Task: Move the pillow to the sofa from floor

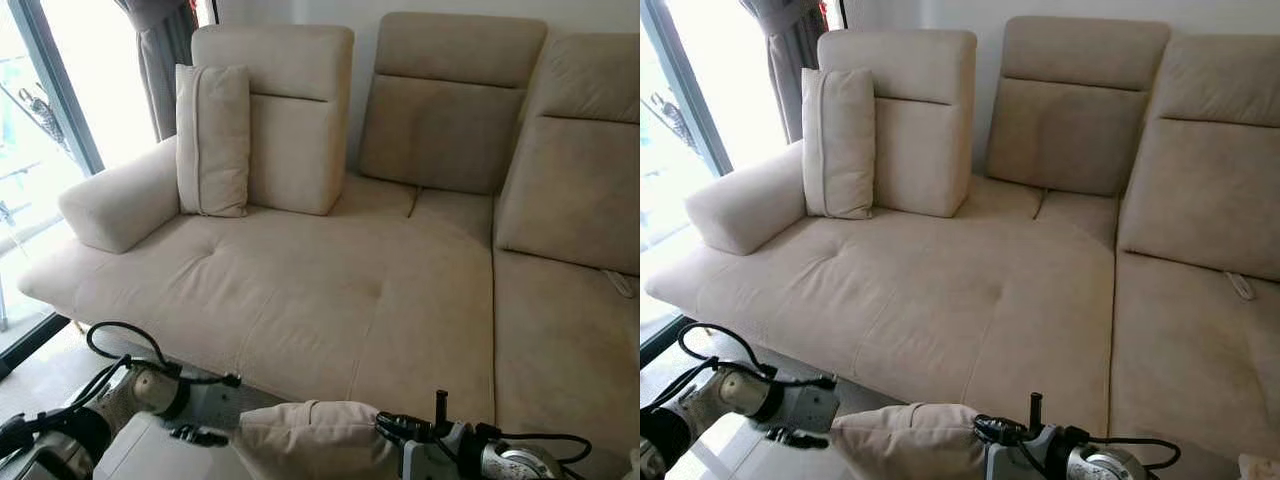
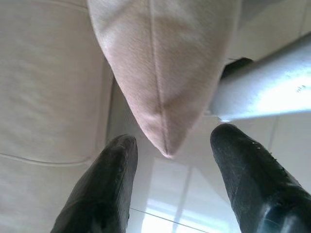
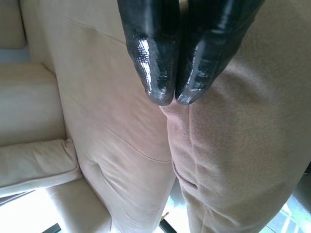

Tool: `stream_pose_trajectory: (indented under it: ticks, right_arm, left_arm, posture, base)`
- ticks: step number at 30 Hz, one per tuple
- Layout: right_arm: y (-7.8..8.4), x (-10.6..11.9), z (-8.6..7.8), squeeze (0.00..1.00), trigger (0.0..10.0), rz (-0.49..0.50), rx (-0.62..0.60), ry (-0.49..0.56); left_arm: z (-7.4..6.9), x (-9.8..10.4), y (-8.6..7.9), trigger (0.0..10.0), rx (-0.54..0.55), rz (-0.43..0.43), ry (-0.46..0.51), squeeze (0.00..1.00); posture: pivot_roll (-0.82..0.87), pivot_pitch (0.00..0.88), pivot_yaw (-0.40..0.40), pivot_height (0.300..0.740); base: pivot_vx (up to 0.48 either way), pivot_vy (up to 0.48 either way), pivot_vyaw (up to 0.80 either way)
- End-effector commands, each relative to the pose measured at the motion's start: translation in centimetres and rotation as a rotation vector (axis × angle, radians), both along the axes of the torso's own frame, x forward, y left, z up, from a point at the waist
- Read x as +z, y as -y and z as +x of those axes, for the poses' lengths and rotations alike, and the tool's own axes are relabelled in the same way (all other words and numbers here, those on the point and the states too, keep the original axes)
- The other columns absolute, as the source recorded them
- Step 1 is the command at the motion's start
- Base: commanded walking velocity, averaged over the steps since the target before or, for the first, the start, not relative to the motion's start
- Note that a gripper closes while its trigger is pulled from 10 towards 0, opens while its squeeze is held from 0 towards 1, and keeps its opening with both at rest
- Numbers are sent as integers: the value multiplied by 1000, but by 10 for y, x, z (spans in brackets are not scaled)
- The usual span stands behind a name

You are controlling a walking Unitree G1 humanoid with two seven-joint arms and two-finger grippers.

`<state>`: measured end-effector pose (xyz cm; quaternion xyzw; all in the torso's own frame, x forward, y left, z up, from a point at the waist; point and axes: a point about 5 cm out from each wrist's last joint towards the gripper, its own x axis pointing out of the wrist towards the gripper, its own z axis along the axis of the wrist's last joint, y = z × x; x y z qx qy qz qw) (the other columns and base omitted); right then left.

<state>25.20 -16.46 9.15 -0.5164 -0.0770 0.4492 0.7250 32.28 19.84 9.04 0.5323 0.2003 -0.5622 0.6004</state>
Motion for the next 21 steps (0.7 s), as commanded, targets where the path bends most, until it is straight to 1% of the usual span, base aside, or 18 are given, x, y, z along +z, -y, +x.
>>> stream_pose_trajectory:
  ticks: [1,3,7,10,12,14,18,19,21]
  right_arm:
    - [-2,11,2,0,0,32,5,57]
    - [-6,16,5,0,0,44,5,77]
    - [-10,19,5,0,0,53,15,87]
    - [-16,24,6,0,0,74,28,106]
    - [-16,24,6,0,0,74,28,106]
    - [-18,27,8,0,0,85,26,118]
    - [-19,29,8,0,0,90,25,123]
    - [-20,29,9,0,0,99,25,124]
    - [-22,32,10,0,0,118,18,138]
  left_arm:
    - [-5,-7,-7,10000,6,38,-37,0]
    - [-6,-11,-2,10000,0,21,-38,0]
    - [-6,-13,4,10000,0,-1,-29,0]
    - [-5,-15,14,10000,14,-40,-23,0]
    - [-5,-15,14,10000,14,-40,-23,0]
    - [-5,-17,19,10000,23,-63,-19,0]
    - [-5,-18,20,10000,29,-76,-16,0]
    - [-4,-18,23,10000,40,-89,-10,0]
    - [-4,-20,23,10000,51,-86,-18,0]
  posture:
    - [-12,22,53,600]
    - [-12,21,51,600]
    - [-12,21,51,600]
    - [-10,20,51,600]
    - [-10,20,51,600]
    - [-10,20,51,600]
    - [-10,20,51,600]
    - [-12,19,50,600]
    - [-10,18,48,600]
  base:
    - [0,0,0]
    - [0,0,0]
    - [0,0,0]
    - [0,0,0]
    - [0,0,0]
    - [0,0,0]
    - [0,0,0]
    - [0,0,0]
    - [0,0,0]
